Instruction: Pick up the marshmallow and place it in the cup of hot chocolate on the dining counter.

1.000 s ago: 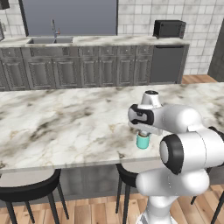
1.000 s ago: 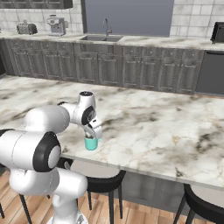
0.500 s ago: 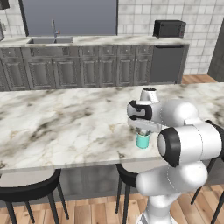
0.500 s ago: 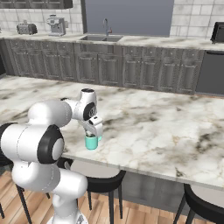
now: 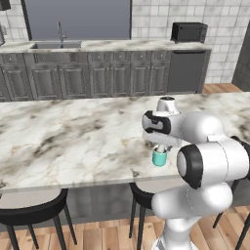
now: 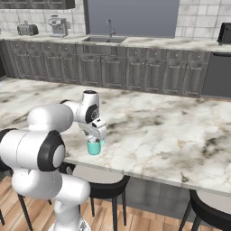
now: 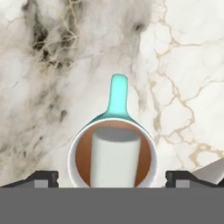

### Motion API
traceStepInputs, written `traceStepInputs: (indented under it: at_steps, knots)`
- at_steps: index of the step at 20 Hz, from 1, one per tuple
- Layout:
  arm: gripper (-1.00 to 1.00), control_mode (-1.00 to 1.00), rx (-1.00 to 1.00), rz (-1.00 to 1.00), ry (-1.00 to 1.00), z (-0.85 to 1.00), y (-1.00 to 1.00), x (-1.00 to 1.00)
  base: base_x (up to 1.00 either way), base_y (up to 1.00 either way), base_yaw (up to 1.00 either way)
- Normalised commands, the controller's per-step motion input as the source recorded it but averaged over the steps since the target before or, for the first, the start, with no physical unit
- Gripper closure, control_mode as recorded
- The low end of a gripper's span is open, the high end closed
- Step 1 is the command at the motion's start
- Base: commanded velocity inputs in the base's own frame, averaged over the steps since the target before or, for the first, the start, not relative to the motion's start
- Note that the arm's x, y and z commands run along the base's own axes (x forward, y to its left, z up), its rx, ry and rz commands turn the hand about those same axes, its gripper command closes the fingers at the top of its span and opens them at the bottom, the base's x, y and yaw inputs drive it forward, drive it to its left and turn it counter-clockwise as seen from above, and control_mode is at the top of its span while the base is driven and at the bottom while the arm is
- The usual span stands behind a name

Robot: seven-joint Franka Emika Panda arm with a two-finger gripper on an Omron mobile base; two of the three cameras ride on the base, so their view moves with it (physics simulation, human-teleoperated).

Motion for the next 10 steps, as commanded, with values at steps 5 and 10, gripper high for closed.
traceStepInputs:
  at_steps: [5,10]
  knots:
    - [-1.00,-1.00,0.04,0.09,-0.10,0.64,0.00,-0.03,0.00,0.00,0.00]
    - [-1.00,-1.00,0.01,0.11,-0.11,0.88,0.00,-0.01,0.00,0.00,0.00]
